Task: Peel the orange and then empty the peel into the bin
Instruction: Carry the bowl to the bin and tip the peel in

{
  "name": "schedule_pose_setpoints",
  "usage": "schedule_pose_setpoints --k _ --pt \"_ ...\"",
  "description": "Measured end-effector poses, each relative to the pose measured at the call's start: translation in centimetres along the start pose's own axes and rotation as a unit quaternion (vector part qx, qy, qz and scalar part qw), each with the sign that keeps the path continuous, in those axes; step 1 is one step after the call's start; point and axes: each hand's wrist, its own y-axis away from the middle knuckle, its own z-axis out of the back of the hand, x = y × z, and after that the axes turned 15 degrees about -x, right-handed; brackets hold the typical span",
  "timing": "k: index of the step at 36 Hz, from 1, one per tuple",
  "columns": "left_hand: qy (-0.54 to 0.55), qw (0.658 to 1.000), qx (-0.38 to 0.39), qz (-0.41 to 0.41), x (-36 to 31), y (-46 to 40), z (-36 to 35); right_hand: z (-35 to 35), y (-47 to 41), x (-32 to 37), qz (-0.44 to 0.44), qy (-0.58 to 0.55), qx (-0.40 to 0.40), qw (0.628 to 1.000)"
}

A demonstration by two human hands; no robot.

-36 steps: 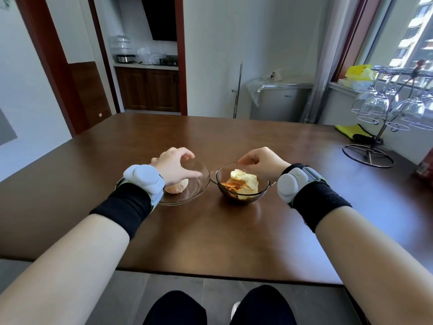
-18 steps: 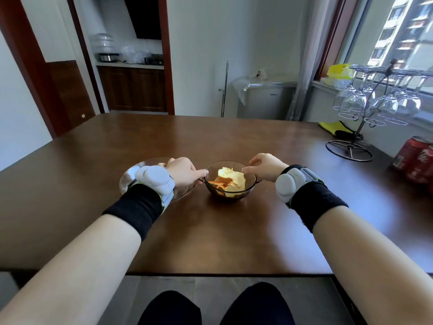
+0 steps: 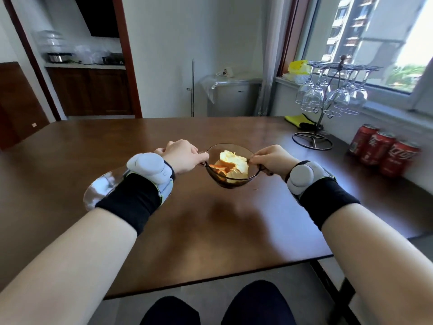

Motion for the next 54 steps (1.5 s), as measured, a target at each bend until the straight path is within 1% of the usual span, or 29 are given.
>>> schedule_pose_setpoints --k 3,4,6,7,11,12,16,18,19,21,24,25,28,31,35,36,37,38,39,40,42,45,48,51,52,54 --pt "0.053 0.997 0.026 -0.048 -3.9 -0.4 -1.5 4.2 1.5 -1.6 -0.022 -0.009 -0.057 0.998" --pt "0.064 0.996 0.03 -0.047 -4.2 -0.2 -1.4 4.5 1.5 -1.9 -0.024 -0.011 -0.054 0.998" --pt "0.093 0.992 0.054 -0.071 -7.3 0.2 -2.8 7.8 3.1 -3.4 -0.041 -0.017 -0.088 0.995" --pt "0.105 0.99 0.059 -0.069 -7.4 0.4 -3.0 8.0 3.3 -3.6 -0.045 -0.02 -0.088 0.995" --pt "0.182 0.968 0.125 -0.116 -13.3 2.4 -5.3 13.5 6.4 -7.2 -0.083 -0.013 -0.166 0.983" --pt "0.197 0.965 0.131 -0.113 -13.7 2.7 -5.3 13.9 6.7 -7.5 -0.086 -0.011 -0.17 0.982" --pt "0.222 0.945 0.197 -0.136 -19.6 6.0 -7.2 19.3 11.4 -10.9 -0.108 0.011 -0.237 0.966" --pt "0.241 0.933 0.232 -0.134 -22.5 8.1 -8.7 22.0 14.0 -13.0 -0.118 0.02 -0.258 0.959" --pt "0.257 0.928 0.238 -0.126 -22.7 8.3 -9.0 22.2 14.4 -13.3 -0.127 0.015 -0.255 0.958" --pt "0.291 0.908 0.275 -0.122 -25.4 10.2 -10.2 24.5 16.7 -14.8 -0.144 0.008 -0.273 0.951" --pt "0.323 0.873 0.35 -0.108 -28.6 13.2 -11.3 27.2 19.4 -17.1 -0.17 0.009 -0.293 0.941" --pt "0.325 0.865 0.367 -0.108 -29.4 14.1 -11.7 27.9 20.1 -17.9 -0.177 0.014 -0.292 0.94" --pt "0.306 0.86 0.396 -0.099 -30.9 15.6 -13.3 29.1 21.3 -19.9 -0.208 0.032 -0.284 0.935" --pt "0.287 0.84 0.456 -0.069 -32.2 17.8 -16.0 30.0 22.5 -22.8 -0.238 0.041 -0.274 0.931" --pt "0.266 0.829 0.487 -0.072 -32.5 20.1 -19.5 29.9 23.7 -26.3 -0.286 0.059 -0.244 0.925" --pt "0.261 0.831 0.487 -0.068 -32.4 20.0 -19.9 29.7 23.6 -26.5 -0.298 0.065 -0.238 0.922" --pt "0.248 0.824 0.505 -0.064 -32.6 20.8 -21.4 29.5 24.0 -28.2 -0.316 0.061 -0.229 0.919" --pt "0.24 0.823 0.51 -0.06 -32.3 20.8 -21.7 29.1 23.9 -28.5 -0.327 0.06 -0.224 0.916" --pt "0.231 0.813 0.532 -0.049 -32.5 21.6 -23.3 28.8 24.3 -30.3 -0.347 0.053 -0.221 0.91" --pt "0.228 0.811 0.537 -0.04 -32.1 21.6 -23.7 28.3 24.3 -30.8 -0.352 0.061 -0.212 0.91" --pt "0.221 0.798 0.56 -0.022 -31.8 22.7 -26.5 27.2 24.3 -34.0 -0.37 0.094 -0.183 0.906" --pt "0.23 0.789 0.57 -0.005 -30.8 23.6 -28.6 25.5 24.5 -36.4 -0.382 0.153 -0.151 0.899" --pt "0.206 0.772 0.601 -0.003 -29.9 24.9 -32.3 23.3 24.4 -40.9 -0.401 0.146 -0.144 0.893" --pt "0.192 0.786 0.586 -0.046 -28.4 26.1 -35.0 21.3 25.0 -43.7 -0.421 0.105 -0.146 0.889" --pt "0.191 0.797 0.568 -0.076 -27.8 26.2 -35.2 20.9 25.0 -44.1 -0.419 0.095 -0.147 0.891" --pt "0.157 0.808 0.549 -0.146 -26.6 26.8 -37.1 19.5 25.3 -46.0 -0.431 0.078 -0.137 0.888"
